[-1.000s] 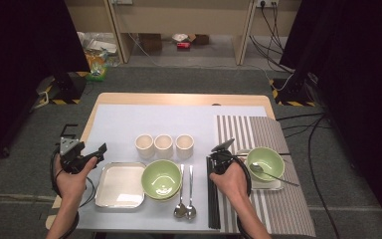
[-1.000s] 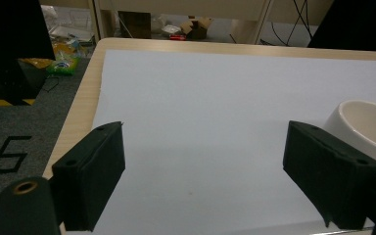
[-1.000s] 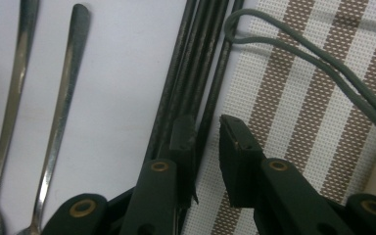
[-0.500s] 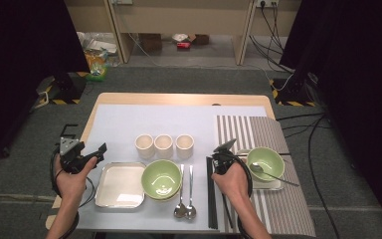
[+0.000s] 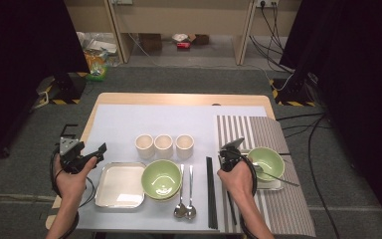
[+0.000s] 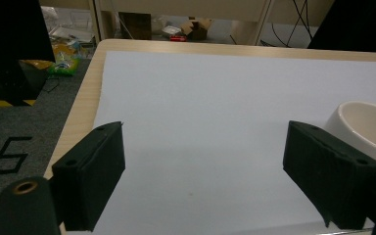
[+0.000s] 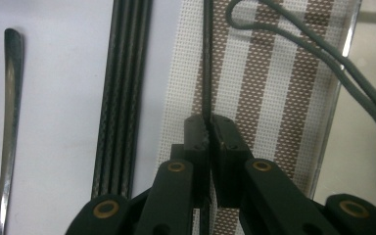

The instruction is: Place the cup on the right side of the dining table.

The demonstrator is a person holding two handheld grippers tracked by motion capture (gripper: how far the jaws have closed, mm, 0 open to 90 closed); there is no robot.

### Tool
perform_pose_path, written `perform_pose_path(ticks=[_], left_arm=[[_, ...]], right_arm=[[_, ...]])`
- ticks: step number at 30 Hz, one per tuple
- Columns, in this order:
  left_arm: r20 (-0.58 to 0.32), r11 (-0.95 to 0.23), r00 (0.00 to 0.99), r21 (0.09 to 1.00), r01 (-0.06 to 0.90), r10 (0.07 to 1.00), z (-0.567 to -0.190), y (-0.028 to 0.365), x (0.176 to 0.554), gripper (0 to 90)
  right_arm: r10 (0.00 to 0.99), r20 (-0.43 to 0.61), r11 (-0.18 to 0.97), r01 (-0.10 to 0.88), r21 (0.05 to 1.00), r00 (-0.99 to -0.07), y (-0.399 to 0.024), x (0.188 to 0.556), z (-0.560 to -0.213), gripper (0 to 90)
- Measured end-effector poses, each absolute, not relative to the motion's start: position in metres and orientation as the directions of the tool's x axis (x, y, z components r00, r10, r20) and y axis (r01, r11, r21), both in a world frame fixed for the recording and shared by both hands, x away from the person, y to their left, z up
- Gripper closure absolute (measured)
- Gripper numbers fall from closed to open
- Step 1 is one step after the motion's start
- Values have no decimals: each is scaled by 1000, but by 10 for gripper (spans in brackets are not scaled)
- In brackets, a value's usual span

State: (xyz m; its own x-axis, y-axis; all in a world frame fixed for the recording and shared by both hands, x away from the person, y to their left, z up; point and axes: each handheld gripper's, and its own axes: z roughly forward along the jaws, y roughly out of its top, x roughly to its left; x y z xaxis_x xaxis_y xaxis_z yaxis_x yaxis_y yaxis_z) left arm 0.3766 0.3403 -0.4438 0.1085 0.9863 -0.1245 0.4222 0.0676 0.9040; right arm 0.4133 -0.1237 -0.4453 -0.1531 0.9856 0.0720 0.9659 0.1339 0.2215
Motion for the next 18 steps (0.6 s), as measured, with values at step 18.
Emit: perform_pose_path(ticks=[18], left_arm=[[-123, 67, 109, 904, 422, 986, -443, 340, 376, 149]], right_arm=[[982, 63, 164, 970, 180, -178, -136, 400, -439, 796]])
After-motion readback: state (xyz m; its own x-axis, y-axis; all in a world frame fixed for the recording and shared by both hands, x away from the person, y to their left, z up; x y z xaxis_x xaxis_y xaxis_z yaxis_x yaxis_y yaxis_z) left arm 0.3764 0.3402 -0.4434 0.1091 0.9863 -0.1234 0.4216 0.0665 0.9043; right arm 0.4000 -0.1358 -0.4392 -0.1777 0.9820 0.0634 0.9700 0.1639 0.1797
